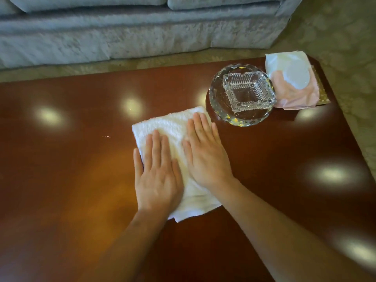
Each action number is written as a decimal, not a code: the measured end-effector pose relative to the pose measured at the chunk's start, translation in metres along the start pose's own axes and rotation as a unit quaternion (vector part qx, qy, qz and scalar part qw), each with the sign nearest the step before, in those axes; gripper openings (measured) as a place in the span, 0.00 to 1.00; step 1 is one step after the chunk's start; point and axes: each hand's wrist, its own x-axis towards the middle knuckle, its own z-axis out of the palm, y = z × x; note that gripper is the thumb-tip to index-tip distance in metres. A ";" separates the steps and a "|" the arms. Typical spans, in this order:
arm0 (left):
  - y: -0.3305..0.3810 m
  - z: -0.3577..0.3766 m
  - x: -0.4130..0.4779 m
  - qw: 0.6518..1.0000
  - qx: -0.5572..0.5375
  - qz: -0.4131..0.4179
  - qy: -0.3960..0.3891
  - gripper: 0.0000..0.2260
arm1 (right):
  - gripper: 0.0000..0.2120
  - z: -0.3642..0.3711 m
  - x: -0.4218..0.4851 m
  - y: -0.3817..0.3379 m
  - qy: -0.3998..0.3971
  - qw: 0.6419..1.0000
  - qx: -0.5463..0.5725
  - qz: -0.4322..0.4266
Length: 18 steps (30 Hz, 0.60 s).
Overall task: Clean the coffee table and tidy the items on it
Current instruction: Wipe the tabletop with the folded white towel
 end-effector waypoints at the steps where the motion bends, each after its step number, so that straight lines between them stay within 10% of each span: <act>1: -0.005 0.000 0.011 1.000 -0.001 0.009 -0.001 0.28 | 0.29 0.001 0.005 -0.002 0.007 1.000 0.006 0.007; 18: -0.058 -0.018 0.154 0.993 -0.010 0.110 -0.037 0.28 | 0.30 -0.002 0.123 -0.018 0.063 0.998 -0.021 0.016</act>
